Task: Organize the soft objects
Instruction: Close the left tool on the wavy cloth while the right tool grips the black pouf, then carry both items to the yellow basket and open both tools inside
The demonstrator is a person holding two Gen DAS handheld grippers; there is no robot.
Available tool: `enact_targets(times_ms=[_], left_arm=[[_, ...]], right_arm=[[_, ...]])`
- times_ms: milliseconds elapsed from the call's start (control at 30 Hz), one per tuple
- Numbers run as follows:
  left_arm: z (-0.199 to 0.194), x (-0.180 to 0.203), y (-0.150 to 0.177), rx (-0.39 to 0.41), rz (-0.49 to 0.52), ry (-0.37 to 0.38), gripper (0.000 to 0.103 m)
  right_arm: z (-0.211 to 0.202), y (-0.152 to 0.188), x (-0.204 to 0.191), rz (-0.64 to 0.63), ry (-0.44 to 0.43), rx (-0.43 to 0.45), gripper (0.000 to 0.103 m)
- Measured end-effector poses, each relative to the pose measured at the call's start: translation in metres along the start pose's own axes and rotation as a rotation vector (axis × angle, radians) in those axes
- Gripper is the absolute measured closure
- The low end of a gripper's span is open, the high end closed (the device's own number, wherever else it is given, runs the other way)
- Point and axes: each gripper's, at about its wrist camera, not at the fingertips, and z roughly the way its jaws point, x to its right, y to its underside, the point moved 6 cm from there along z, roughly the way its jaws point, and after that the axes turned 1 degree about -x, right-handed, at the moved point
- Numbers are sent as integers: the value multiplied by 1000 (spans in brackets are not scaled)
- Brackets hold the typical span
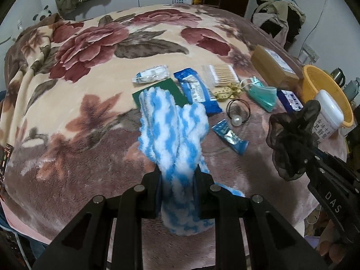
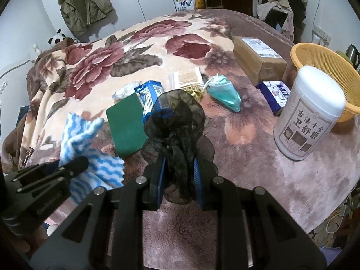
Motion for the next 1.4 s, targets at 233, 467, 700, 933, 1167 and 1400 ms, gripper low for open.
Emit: enact_targets(times_ms=[233,467,700,933,1167,1400], left_arm=[[-6,21,-22,12,16,24,82],[-20,54,-56,56,41,60,82],[-36,101,-98,103,72,113,82],[-47,169,-144,140,129,172,82],[-48,252,-183,151,193,262,82],[-15,349,-200,110,268,327,82]], right_arm=[[-18,-23,8,2,1,46,80],[-35,-49,25,9,12,89,80],[-55,-81,58,26,36,142,80],[-73,-111,103,71,78,200,80],[-89,-132,168,165,144,244,80],[-97,-140,241,281,224,247,79]])
